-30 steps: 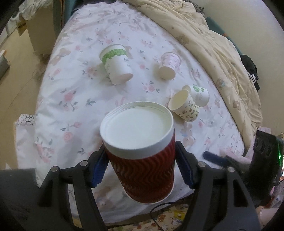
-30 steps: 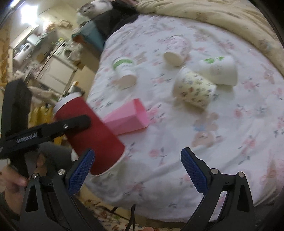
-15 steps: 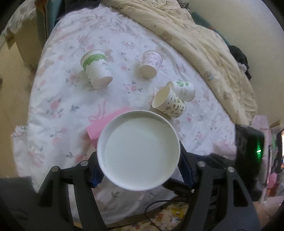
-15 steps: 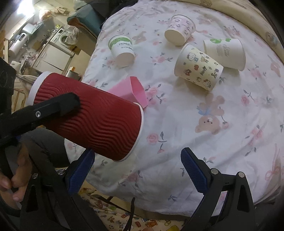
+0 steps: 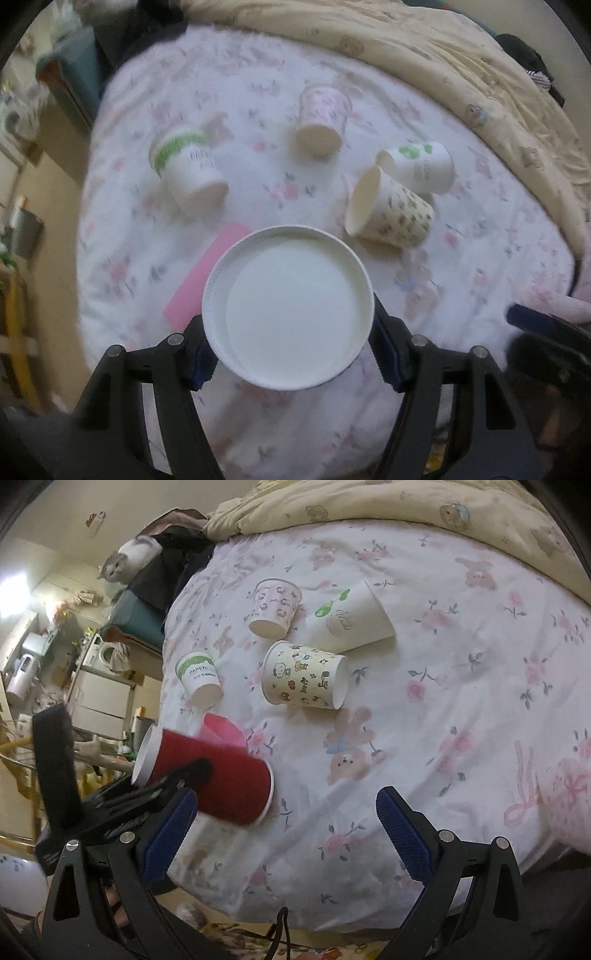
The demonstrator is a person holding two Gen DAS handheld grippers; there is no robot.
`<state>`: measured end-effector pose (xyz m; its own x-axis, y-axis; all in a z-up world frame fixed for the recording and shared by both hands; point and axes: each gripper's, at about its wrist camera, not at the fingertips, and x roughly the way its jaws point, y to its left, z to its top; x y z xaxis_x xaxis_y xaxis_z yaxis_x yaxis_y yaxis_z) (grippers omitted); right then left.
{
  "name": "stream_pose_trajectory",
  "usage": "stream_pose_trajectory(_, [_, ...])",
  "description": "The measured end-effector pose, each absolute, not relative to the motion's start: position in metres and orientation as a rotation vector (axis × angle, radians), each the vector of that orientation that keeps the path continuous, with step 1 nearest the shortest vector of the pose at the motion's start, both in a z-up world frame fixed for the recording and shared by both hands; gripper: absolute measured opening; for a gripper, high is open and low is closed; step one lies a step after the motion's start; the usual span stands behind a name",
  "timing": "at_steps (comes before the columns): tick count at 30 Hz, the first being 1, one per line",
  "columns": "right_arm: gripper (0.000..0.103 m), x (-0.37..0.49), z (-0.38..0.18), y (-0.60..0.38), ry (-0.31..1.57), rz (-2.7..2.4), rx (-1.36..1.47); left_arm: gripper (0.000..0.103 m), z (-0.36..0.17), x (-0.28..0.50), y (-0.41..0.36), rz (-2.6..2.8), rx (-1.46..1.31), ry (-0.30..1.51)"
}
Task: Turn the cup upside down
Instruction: 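Lower the red cup rim-down onto the bed and open the left gripper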
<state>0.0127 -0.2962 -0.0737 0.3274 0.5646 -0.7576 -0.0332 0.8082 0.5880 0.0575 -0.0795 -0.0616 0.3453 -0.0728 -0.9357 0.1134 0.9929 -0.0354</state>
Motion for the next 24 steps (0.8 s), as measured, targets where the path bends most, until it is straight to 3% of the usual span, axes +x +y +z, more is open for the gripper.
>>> stream_pose_trajectory(18, [0.100, 0.010, -0.069, -0.291, 1.178, 0.436, 0.497, 0.068, -0.080, 0.099, -0.095, -0.067, 0.101, 1.146])
stream_pose_trajectory(20, [0.100, 0.010, -0.069, -0.289, 1.176, 0.425, 0.471, 0.078, -0.079, 0.098, -0.095, -0.094, 0.091, 1.150])
stream_pose_trajectory(21, [0.100, 0.010, -0.068, -0.287, 1.173, 0.425, 0.461, 0.093, -0.081, 0.099, -0.094, -0.100, 0.089, 1.174])
stream_pose_trajectory(24, [0.100, 0.009, -0.065, -0.285, 1.159, 0.424, 0.432, 0.097, -0.077, 0.094, -0.090, -0.086, 0.079, 1.177])
